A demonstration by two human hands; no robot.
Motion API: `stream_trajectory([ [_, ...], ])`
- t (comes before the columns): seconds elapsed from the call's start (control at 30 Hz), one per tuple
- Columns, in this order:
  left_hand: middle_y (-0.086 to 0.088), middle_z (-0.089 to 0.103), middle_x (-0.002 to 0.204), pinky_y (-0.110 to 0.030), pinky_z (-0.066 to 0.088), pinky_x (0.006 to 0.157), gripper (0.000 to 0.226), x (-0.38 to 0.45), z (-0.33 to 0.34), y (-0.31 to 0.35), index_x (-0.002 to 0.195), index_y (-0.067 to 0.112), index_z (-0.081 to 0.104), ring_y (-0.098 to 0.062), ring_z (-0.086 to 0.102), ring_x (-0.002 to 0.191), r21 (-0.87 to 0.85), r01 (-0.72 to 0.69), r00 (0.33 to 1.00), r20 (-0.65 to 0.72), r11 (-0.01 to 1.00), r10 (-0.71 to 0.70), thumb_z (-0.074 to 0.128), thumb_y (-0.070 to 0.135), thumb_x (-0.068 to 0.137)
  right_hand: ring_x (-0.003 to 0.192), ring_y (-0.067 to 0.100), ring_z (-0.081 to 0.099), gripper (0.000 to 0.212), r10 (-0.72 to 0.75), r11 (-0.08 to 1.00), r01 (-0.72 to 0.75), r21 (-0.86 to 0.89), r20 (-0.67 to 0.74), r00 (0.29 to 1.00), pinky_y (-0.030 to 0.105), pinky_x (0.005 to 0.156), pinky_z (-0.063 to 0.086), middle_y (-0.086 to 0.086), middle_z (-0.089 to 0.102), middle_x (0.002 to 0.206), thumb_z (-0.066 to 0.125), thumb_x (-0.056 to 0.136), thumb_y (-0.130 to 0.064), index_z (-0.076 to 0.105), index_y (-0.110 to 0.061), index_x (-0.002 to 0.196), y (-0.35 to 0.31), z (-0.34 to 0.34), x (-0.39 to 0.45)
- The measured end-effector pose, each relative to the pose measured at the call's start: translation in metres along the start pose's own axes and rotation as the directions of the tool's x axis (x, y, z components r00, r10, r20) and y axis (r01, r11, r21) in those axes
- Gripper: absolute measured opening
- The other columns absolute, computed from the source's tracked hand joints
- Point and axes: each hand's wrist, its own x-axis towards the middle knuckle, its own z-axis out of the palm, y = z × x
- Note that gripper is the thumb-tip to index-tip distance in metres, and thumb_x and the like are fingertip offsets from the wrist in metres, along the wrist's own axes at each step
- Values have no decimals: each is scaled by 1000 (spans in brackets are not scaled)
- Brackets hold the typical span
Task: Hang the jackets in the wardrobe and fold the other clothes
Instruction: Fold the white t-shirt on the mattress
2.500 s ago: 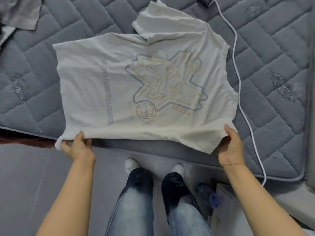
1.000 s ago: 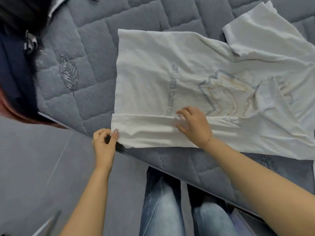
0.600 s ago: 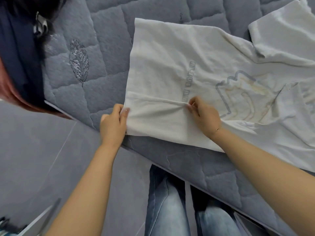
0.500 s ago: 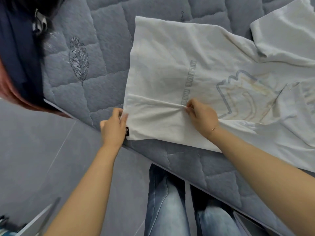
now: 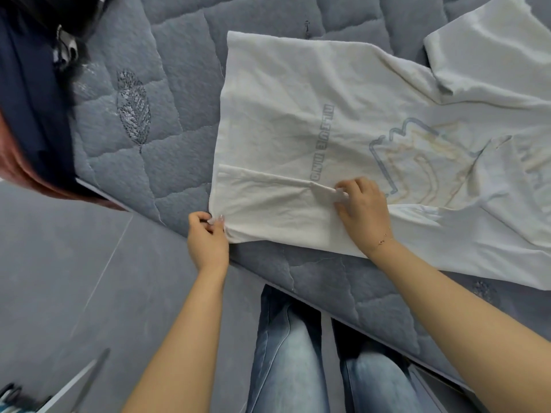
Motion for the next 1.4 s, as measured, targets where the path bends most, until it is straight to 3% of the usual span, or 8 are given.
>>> stream_trajectory([
  [0.13,-12,45,122,-31,42,80,38,-16,7,31,116,8,52,-24,51,94,93,-172,978,-104,981,181,72,12,85,117,30,51,42,48,982,-51,183,22,999,32,102,38,12,57,127,64,85,0,59,-3,126,22,-24,-27],
  [0.23,-4,44,117,-34,47,85,31,-46,34,67,115,11,55,-22,55,96,82,-317,945,109,945,308,69,13,87,122,25,49,42,130,941,-130,311,22,991,16,102,28,9,57,129,61,85,5,59,-4,126,50,-47,-58],
  [0.37,-7,54,116,-36,43,94,27,-105,97,107,113,9,60,-24,54,106,104,-605,710,519,789,476,67,13,88,119,19,51,36,283,876,-247,414,-27,959,17,100,32,2,59,123,58,87,6,62,-9,119,110,-81,-99],
  [0.57,1,52,128,-37,28,101,51,-195,212,143,126,23,53,-21,43,123,280,-858,488,707,431,512,66,50,85,117,34,49,34,479,854,-404,329,-191,857,30,102,34,16,57,122,61,87,4,60,-2,120,243,-129,-138],
  [0.9,-11,60,86,-37,34,70,6,-211,272,156,92,8,55,-31,55,85,150,-580,764,440,801,471,50,7,94,89,29,57,28,549,821,-544,172,18,835,37,78,31,3,63,85,67,88,-40,62,-13,91,356,-138,-135],
  [1.07,6,54,80,-21,35,59,14,-207,272,170,93,13,50,-17,50,79,79,-397,866,361,915,345,49,25,101,109,31,47,39,504,859,-493,134,-65,861,40,90,33,9,53,114,66,79,-10,58,-13,117,334,-142,-115],
  [1.23,6,62,109,-19,46,80,35,-206,275,191,113,19,52,-7,60,95,-43,-394,846,372,918,381,70,37,88,119,25,45,48,246,889,-267,371,105,964,32,101,36,9,51,125,67,87,-25,53,-9,130,298,-153,-42],
  [1.4,3,59,87,-26,46,77,13,-191,278,212,98,15,61,-11,54,79,-180,-268,882,350,946,317,65,27,93,102,24,55,33,304,862,-321,392,107,947,38,89,44,6,61,108,71,86,-33,59,-10,107,284,-147,28],
])
